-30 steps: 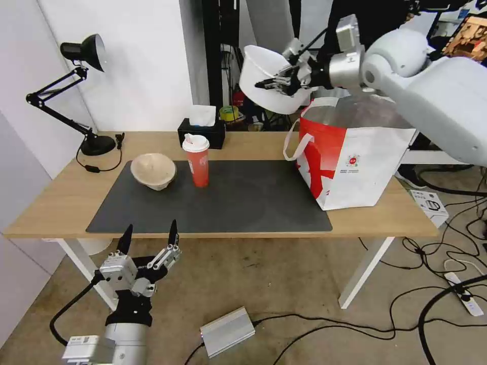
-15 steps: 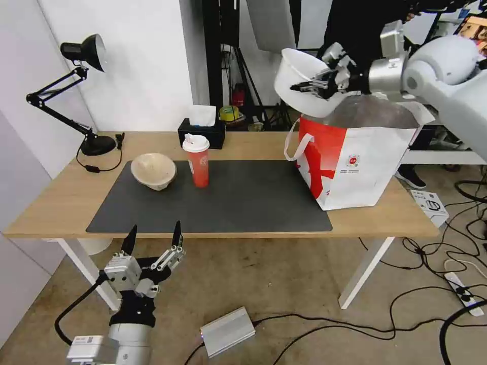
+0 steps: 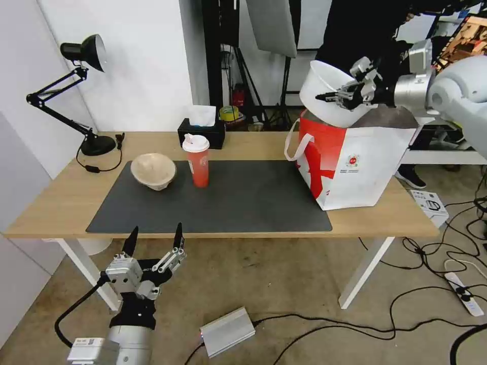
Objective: Pick up the trash from the table and place it into the takeout bag.
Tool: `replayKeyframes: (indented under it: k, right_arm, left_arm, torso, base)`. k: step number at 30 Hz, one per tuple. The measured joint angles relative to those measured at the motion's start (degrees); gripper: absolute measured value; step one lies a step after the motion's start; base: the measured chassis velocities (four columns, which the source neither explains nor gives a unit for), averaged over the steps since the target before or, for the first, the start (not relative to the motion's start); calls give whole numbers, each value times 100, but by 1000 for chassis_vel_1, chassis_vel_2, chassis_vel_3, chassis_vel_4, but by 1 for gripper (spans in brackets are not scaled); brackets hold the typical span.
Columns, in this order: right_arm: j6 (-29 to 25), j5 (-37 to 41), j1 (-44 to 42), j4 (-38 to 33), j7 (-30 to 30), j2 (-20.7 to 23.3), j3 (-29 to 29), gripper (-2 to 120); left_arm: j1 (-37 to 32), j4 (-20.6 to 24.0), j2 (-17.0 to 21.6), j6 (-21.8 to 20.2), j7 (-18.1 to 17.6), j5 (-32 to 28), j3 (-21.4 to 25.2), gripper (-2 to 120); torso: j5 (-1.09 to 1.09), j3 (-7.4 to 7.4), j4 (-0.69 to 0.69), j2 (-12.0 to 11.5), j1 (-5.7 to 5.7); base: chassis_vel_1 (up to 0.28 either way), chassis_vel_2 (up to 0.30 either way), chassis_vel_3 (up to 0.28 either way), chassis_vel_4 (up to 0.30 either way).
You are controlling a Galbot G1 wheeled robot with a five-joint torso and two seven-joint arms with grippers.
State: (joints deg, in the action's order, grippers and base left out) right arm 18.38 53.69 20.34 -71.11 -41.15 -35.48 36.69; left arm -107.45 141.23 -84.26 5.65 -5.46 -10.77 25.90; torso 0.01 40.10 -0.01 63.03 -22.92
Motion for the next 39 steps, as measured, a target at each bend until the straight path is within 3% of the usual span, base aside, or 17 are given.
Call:
replayKeyframes:
  k: [30,39]
  right_arm:
    - [-197,-111,-976,539,-10,-223,-640,0]
    - [-217,35,-973,464,126,-203,-670,29]
  left_arm:
    - [-17,-48,-24,55,-18,-21,16,100]
    - [-11,-54,-37,65,-20,-16,3,100]
  torso:
    - [-1,0,1,0,0]
    - [0,0,0,0,0]
  base:
    - [0,0,0,0]
    - [0,0,0,0]
